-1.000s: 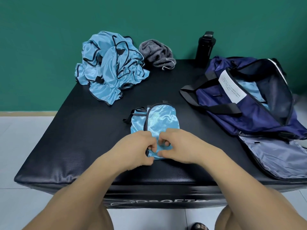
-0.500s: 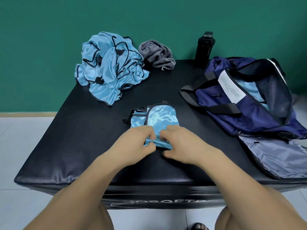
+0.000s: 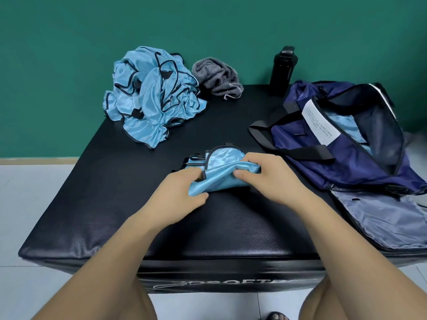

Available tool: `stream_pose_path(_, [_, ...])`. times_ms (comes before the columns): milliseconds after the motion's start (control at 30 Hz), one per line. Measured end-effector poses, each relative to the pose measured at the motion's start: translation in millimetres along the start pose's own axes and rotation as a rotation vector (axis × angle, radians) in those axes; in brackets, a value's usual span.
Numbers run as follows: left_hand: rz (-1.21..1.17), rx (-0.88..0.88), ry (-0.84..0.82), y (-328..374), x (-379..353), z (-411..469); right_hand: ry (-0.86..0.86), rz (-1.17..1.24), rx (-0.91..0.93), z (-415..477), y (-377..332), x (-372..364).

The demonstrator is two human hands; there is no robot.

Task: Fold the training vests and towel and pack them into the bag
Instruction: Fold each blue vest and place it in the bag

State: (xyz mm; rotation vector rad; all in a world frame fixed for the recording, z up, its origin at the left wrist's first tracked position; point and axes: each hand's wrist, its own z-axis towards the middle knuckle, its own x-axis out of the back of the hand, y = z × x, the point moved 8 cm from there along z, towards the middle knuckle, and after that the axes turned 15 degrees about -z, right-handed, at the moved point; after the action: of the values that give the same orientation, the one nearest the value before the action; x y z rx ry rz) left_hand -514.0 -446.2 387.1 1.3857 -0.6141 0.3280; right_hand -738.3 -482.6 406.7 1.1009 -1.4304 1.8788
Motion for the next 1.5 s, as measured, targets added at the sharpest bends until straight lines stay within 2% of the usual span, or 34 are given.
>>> stream_pose_path(133, [-0.301,0.069,0.053,0.2,5.8,-1.6,0.065,0.143,-0.088,5.2,14.5,5.1])
stream_pose_path(233, [-0.368,0.083,0.088,-0.5,9.9,-0.5,-0.062,0.363,-0.082,6.5,17.2,-5.2])
stream_pose_path(300, [-0.4,0.15,0.101,-11.5,7.5,2.7,-0.11,0.377,-0.071,5.6,15.1,-11.4])
stream_pose_path(500, [-0.449,0.32,0.227,-39.0,2.4,8.3,-0.029,0.127,-0.221,11.7,26.1,-33.8])
stream_pose_path(600, [-0.37,0.386,0.331,-46.8,2.9,8.1,0.021,0.092,-0.29,13.3,28.8,-45.3])
stream_pose_path(767, [-0.227,0.419,0.406,-51.9,3.4,9.8,0.094,-0.042,-0.384,12.1,31.0,-51.0])
stream_pose_path(967, [0.071,0.435,0.416,-60.4,7.3,17.2,0.139,-0.435,-0.353,9.3,25.9,-50.8])
stream_pose_path(1100, [0.227,0.392,0.432,-56.0,7.1,20.7,0.16,-0.61,-0.335,11.5,28.2,-52.5])
stream_pose_path(1267, [0.365,0.343,0.442,-49.7,7.4,19.8,0.371,-0.667,-0.255,12.3,25.8,-50.5])
stream_pose_path(1333, [0.345,0.328,0.452,-48.8,8.2,18.2,0.425,-0.677,-0.258,12.2,29.2,-50.5])
stream_pose_path(1500, [0.115,0.274,0.466,-55.9,8.9,18.7,0.467,-0.654,-0.262,13.5,36.0,-58.2])
